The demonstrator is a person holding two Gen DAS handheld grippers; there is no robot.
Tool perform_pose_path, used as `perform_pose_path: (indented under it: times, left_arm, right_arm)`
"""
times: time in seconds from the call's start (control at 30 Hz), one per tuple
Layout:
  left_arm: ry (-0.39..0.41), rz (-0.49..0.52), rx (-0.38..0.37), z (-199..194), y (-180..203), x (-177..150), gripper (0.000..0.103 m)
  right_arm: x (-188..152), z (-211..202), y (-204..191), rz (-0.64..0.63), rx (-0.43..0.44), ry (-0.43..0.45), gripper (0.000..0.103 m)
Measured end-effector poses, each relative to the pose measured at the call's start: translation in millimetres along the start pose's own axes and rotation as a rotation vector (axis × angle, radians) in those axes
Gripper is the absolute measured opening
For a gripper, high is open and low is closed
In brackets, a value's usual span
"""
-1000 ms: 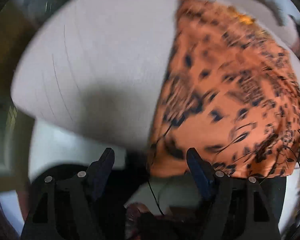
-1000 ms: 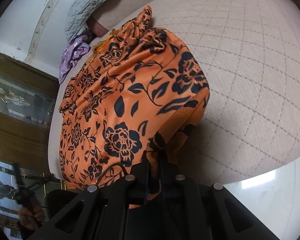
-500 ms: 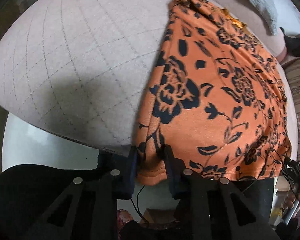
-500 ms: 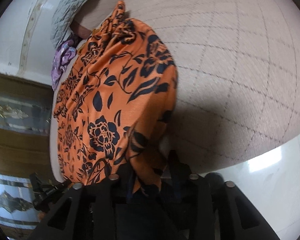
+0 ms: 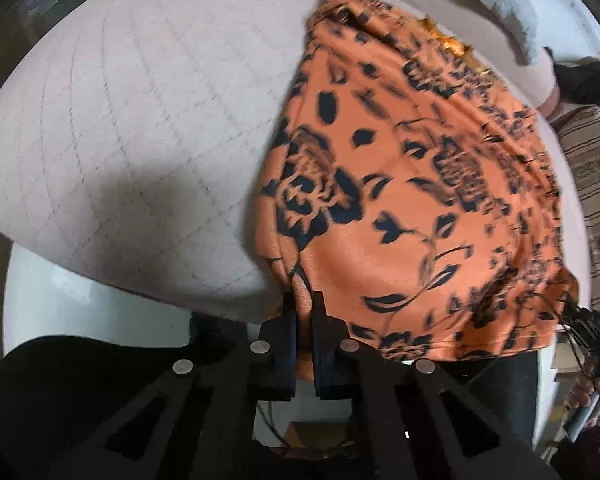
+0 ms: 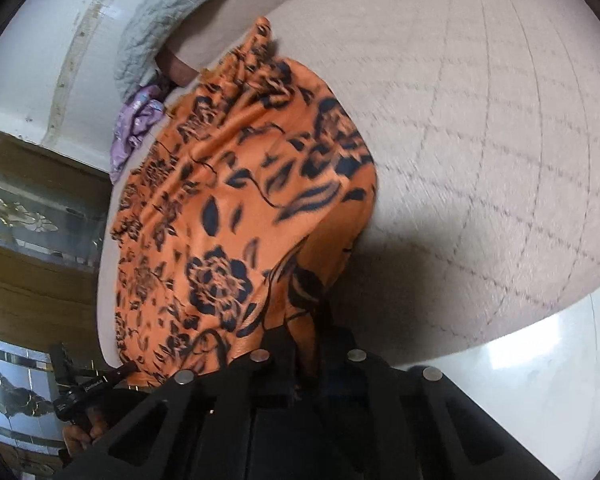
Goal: Fold small clothes
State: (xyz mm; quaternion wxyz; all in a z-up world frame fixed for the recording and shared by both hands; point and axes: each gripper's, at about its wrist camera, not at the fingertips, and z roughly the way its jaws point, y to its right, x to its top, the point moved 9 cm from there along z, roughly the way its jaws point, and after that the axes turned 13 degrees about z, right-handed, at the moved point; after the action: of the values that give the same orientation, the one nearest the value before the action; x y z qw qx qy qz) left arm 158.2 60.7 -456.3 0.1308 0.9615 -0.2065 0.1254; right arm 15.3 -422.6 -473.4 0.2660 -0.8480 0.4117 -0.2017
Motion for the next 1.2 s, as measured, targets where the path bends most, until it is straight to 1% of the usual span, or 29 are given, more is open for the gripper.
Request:
perform_pose_path:
  times: [0.07,0.13,0.17,0.23,0.27,0.33,0.4,0.43,0.47,0.5,0.57,0.6,0.63,0.67,0.7,0.77,0.8,0.83,0.87,0.9,0.93,0.97,1.0,1.03,1.07,1.1,1.13,1.17,1.2]
  left_arm:
    - [0.024,0.004,-0.045,-10.1,5.2,11.3,0.006]
    - [0.059,0.004,-0.09,-21.7,6.9,31.6,0.006]
    - [0.081,0.002,-0.115,-30.3,7.3,47.2,0.006]
    - [0.118,0.006,-0.13,-40.2,5.5,78.6,0.006]
    - [0.137,0.009,-0.13,-46.2,5.1,95.9,0.006]
    - [0.179,0.002,-0.158,-59.8,3.2,140.5,0.006]
    - [0.218,0.008,-0.141,-71.2,3.2,182.8,0.006]
    - [0.243,0.012,-0.13,-76.2,2.0,212.2,0.006]
    - [0.258,0.012,-0.125,-78.2,3.0,228.1,0.006]
    - [0.278,0.008,-0.111,-78.1,0.9,259.4,0.006]
    - [0.291,-0.015,-0.106,-65.0,-1.3,304.6,0.006]
    - [0.295,-0.031,-0.11,-52.6,-2.0,329.8,0.006]
    - [0.296,-0.044,-0.106,-36.6,-4.1,353.1,0.006]
    - [0.295,-0.056,-0.099,-24.4,-7.2,367.1,0.006]
    - [0.286,-0.074,-0.086,-2.5,-10.7,382.6,0.007]
    - [0.266,-0.102,-0.07,30.3,-17.3,395.5,0.008]
    - [0.246,-0.123,-0.064,50.4,-20.7,396.7,0.009]
    - [0.227,-0.145,-0.057,66.9,-24.4,394.8,0.009]
    - [0.235,-0.168,-0.063,75.4,-27.5,391.3,0.01]
    - [0.267,-0.182,-0.079,74.5,-29.1,387.8,0.01]
    - [0.311,-0.194,-0.099,69.9,-32.1,385.6,0.011]
    - [0.356,-0.218,-0.093,63.3,-37.7,384.1,0.016]
    - [0.402,-0.244,-0.079,51.4,-47.1,379.6,0.023]
    - [0.437,-0.274,-0.068,41.1,-55.4,375.4,0.027]
    - [0.475,-0.311,-0.065,30.0,-64.1,369.5,0.035]
    - [0.515,-0.346,-0.069,15.1,-71.7,361.1,0.042]
    - [0.533,-0.356,-0.058,3.1,-75.1,352.7,0.045]
    - [0.527,-0.336,-0.032,-5.5,-73.7,344.3,0.049]
    - [0.506,-0.286,-0.002,-11.3,-67.1,333.1,0.05]
  right_arm:
    - [4.6,-8.6,-11.7,-0.013,0.037,0.023,0.008]
    - [15.0,-19.2,-29.1,-0.039,0.081,0.049,0.007]
    - [21.9,-23.8,-38.0,-0.051,0.098,0.061,0.007]
    - [38.0,-30.8,-57.9,-0.069,0.126,0.076,0.007]
    - [50.9,-33.0,-70.7,-0.076,0.146,0.082,0.007]
    - [75.8,-33.4,-93.7,-0.079,0.17,0.103,0.007]
    - [107.4,-30.2,-120.0,-0.086,0.197,0.13,0.007]
    - [131.5,-27.6,-136.3,-0.096,0.199,0.169,0.007]
    - [149.4,-25.3,-146.0,-0.097,0.2,0.195,0.007]
    - [168.1,-22.5,-155.5,-0.086,0.21,0.219,0.007]
    - [215.0,-10.3,-171.5,-0.03,0.235,0.266,0.007]
    - [240.3,0.0,-176.1,0.004,0.234,0.293,0.007]
    - [255.9,6.6,-175.8,0.027,0.229,0.307,0.007]
    - [280.3,23.7,-174.6,0.067,0.209,0.328,0.007]
    - [295.7,35.7,-170.3,0.093,0.205,0.341,0.011]
    - [317.7,65.5,-161.1,0.16,0.203,0.351,0.011]
    - [325.3,86.0,-150.0,0.22,0.188,0.33,0.012]
    - [328.1,97.4,-141.0,0.257,0.172,0.308,0.013]
    - [327.5,114.3,-130.3,0.296,0.143,0.273,0.02]
    - [324.6,122.0,-123.0,0.302,0.123,0.256,0.022]
    - [320.5,123.9,-118.2,0.287,0.123,0.254,0.022]
    - [318.5,121.0,-115.7,0.273,0.137,0.26,0.023]
    - [316.1,115.0,-113.4,0.262,0.157,0.271,0.026]
    - [315.3,101.9,-109.1,0.256,0.184,0.301,0.029]
    - [316.4,91.5,-105.1,0.26,0.202,0.324,0.038]
    - [317.7,80.9,-101.7,0.27,0.22,0.346,0.061]
    - [317.1,68.0,-98.1,0.286,0.243,0.371,0.073]
    - [313.5,51.7,-94.9,0.291,0.258,0.413,0.076]
    - [307.4,38.8,-96.0,0.263,0.266,0.431,0.076]
